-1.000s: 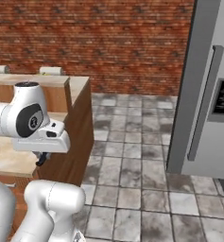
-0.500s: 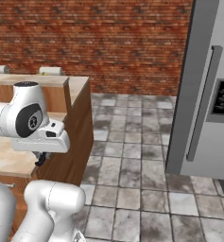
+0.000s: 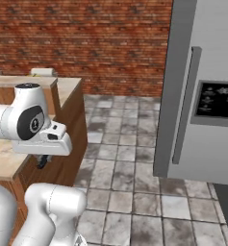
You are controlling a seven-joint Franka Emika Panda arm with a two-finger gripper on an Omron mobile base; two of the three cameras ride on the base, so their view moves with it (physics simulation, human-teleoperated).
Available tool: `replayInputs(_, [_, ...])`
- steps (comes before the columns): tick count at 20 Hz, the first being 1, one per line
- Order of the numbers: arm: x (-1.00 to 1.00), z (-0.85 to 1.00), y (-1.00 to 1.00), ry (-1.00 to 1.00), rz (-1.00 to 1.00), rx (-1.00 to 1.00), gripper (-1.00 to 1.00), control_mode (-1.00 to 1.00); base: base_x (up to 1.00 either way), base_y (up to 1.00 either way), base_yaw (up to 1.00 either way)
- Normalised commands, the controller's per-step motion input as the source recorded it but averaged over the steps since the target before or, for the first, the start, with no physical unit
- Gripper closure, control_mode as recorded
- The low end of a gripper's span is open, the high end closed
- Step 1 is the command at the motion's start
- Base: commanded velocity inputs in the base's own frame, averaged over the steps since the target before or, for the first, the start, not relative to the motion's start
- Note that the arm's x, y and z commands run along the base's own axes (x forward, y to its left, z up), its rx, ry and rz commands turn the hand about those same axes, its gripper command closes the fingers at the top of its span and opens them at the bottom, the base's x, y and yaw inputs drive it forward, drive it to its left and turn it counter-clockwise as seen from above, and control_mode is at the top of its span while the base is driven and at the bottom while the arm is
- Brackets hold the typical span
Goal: Retrieve the butter from the fridge and place it on a plate on the dining table. Then retrieve the butter knife by the fridge and place it near the plate.
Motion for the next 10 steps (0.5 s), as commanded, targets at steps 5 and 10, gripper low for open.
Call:
replayInputs(5, [0.0, 0.0, 0.0, 0.0, 0.0, 0.0, 1.0, 1.0, 0.34, 0.25, -0.05])
replayInputs(10, [0.0, 0.0, 0.0, 0.0, 0.0, 0.0, 1.0, 1.0, 0.76, 0.4, -0.02])
